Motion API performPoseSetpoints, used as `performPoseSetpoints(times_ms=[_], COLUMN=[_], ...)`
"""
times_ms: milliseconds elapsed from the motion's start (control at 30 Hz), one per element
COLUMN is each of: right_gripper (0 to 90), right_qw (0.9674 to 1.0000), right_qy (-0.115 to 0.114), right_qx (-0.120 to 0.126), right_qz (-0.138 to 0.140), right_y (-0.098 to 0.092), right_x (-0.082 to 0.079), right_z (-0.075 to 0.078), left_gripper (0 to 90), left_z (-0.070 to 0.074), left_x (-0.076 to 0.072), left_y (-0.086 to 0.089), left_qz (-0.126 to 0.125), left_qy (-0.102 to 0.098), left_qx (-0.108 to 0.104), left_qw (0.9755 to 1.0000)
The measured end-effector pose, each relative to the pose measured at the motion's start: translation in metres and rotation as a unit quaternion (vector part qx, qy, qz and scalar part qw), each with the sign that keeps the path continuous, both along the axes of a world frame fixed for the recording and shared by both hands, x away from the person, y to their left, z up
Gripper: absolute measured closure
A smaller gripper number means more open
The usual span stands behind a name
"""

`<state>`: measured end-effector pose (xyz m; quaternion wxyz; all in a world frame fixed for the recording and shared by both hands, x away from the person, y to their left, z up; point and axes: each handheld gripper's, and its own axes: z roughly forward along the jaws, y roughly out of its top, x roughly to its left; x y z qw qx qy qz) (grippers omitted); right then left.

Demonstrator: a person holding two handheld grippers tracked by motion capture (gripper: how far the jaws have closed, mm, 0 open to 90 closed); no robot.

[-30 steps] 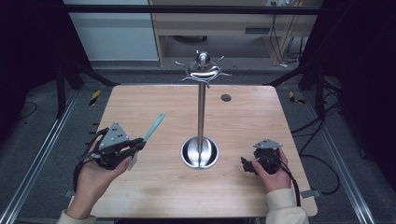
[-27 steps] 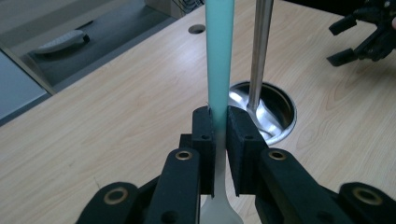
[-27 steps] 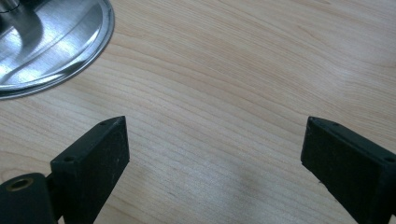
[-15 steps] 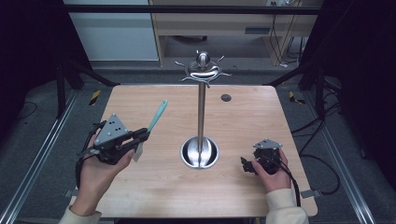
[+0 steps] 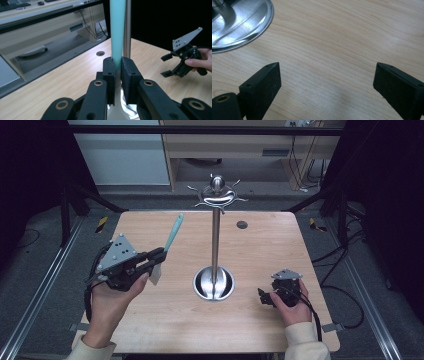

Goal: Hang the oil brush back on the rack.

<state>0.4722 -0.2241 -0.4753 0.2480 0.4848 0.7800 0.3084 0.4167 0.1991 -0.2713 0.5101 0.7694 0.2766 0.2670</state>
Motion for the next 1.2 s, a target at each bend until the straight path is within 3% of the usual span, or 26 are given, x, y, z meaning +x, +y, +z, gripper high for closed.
performPoseSetpoints(times_ms=[67,100,200,467,933,1200], right_gripper=[8.4,8.4,8.4,8.5,8.5,8.4], right_qw=[1.0,1.0,1.0,1.0,1.0,1.0], right_qy=[0.0,0.0,0.0,0.001,0.002,0.003], right_qx=[0.0,-0.001,-0.001,-0.001,0.0,0.0], right_qz=[0.0,0.001,0.0,0.0,0.0,-0.001], right_y=[0.0,0.0,0.0,0.0,0.0,0.0], right_x=[0.0,0.0,0.0,0.0,0.0,0.0], right_z=[0.0,0.0,0.0,0.0,0.0,0.0], left_gripper=[81.8,81.8,81.8,81.8,81.8,81.8], left_z=[0.001,0.004,0.007,0.012,0.02,0.019], left_x=[-0.001,0.001,0.002,0.005,0.005,0.008], left_y=[-0.001,-0.002,-0.004,-0.007,-0.016,-0.018], left_qz=[-0.001,-0.005,-0.008,-0.013,-0.02,-0.021], left_qy=[0.008,-0.001,-0.004,0.002,-0.005,0.002], left_qx=[-0.004,-0.007,-0.01,-0.019,-0.014,-0.014], left_qw=[1.0,1.0,0.9999,0.9997,0.9997,0.9997])
